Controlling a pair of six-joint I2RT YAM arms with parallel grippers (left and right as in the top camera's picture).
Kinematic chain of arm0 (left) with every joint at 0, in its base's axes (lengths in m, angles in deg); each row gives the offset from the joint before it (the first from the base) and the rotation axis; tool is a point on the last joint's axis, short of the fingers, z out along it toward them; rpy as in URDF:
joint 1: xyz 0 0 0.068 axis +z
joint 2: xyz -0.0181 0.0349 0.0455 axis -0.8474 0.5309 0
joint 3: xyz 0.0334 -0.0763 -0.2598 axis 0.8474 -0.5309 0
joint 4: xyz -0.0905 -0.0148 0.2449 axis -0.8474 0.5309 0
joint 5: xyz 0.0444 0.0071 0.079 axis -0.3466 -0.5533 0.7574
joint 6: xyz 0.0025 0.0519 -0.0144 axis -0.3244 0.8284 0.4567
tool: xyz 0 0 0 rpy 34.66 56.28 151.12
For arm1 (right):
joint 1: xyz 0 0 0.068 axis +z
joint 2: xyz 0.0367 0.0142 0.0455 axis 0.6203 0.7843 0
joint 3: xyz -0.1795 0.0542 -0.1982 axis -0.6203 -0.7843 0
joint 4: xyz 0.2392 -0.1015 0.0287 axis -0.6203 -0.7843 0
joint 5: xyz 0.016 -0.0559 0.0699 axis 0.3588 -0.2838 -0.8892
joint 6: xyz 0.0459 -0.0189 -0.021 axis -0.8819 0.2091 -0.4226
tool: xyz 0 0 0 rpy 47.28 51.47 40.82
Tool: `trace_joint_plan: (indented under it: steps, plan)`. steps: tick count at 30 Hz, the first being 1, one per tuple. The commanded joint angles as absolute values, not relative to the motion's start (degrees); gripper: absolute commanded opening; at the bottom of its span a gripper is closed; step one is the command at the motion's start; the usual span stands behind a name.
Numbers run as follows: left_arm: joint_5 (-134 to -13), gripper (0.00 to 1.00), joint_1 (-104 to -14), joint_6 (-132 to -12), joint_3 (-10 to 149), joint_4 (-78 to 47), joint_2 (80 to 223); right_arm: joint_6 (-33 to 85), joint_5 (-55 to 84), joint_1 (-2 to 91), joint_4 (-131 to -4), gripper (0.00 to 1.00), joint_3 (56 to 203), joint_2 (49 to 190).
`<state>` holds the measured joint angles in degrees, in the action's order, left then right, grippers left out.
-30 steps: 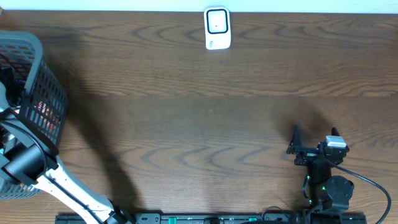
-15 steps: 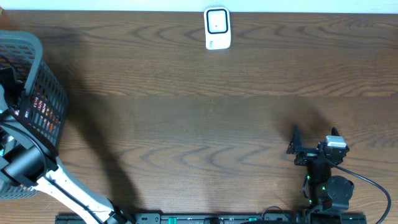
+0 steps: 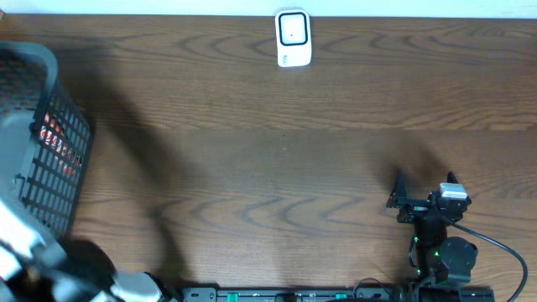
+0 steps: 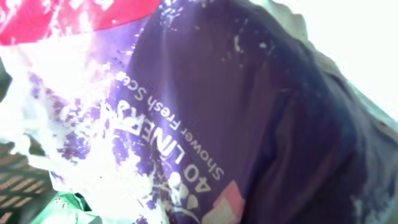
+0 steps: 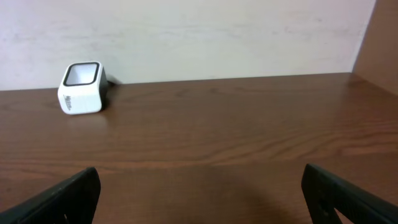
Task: Scan the item barcode
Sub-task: 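Carry the purple pack past the scanner and drop it on the table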
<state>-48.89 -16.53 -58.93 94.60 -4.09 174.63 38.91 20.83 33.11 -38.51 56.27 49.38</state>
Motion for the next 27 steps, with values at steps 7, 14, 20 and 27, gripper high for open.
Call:
trace_joint_plan:
  steps: [7,14,20,27]
  plan:
    - [-81.28,0.07,-20.53,-87.23,95.56,-4.38,160.76,38.32,20.90,32.91,-38.75,0.99,56.18,49.18]
    - [-85.87,0.08,-44.44,-83.36,94.78,-5.73,162.29,38.32,20.90,32.91,-38.75,0.99,56.18,49.18]
    - [-76.88,0.07,-65.38,-75.32,93.92,0.15,168.91,38.32,20.90,32.91,-38.75,0.99,56.18,49.18]
    - [-65.50,0.07,-83.76,-72.61,93.92,2.99,183.16,38.32,20.90,32.91,-38.75,0.99,56.18,49.18]
